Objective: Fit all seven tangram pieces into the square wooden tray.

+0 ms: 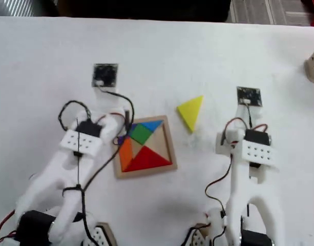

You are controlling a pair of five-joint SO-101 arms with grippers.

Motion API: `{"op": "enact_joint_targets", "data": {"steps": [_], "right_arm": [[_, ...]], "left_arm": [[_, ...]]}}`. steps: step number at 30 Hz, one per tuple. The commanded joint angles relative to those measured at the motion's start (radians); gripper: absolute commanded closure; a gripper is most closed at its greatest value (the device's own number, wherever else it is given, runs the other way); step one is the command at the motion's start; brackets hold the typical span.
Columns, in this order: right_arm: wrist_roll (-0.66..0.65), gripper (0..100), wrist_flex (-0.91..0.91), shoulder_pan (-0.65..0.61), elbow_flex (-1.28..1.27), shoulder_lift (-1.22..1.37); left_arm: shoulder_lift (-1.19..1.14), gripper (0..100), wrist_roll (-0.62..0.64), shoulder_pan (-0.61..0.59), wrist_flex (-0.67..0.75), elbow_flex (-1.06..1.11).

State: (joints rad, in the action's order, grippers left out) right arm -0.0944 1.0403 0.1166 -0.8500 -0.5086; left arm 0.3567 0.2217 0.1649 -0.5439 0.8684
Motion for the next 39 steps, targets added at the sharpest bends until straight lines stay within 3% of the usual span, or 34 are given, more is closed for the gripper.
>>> {"op": "enact_joint_targets", "data": {"steps": [1, 6, 13, 20, 27, 39], "right_arm": [[0.100, 79.8, -0.013, -0.140, 0.086, -0.002], [0.235, 79.8, -0.030, -0.282, 0.193, 0.082], [0.408, 80.0, -0.246, -0.358, 0.298, 0.318], [0.408, 80.0, -0.455, -0.361, 0.385, 0.579], [0.407, 80.0, -0.458, -0.354, 0.473, 0.728], [0.407, 79.8, -0.384, -0.245, 0.473, 0.708]], "left_arm": [[-0.050, 97, 0.011, -0.125, 0.064, -0.072], [-0.191, 98, 0.011, -0.242, 0.064, -0.180], [-0.358, 98, 0.011, -0.246, 0.060, -0.290], [-0.361, 98, 0.005, -0.245, 0.060, -0.292], [-0.366, 98, 0.005, -0.243, 0.063, -0.292], [-0.367, 98, 0.005, -0.237, 0.060, -0.292]]}}
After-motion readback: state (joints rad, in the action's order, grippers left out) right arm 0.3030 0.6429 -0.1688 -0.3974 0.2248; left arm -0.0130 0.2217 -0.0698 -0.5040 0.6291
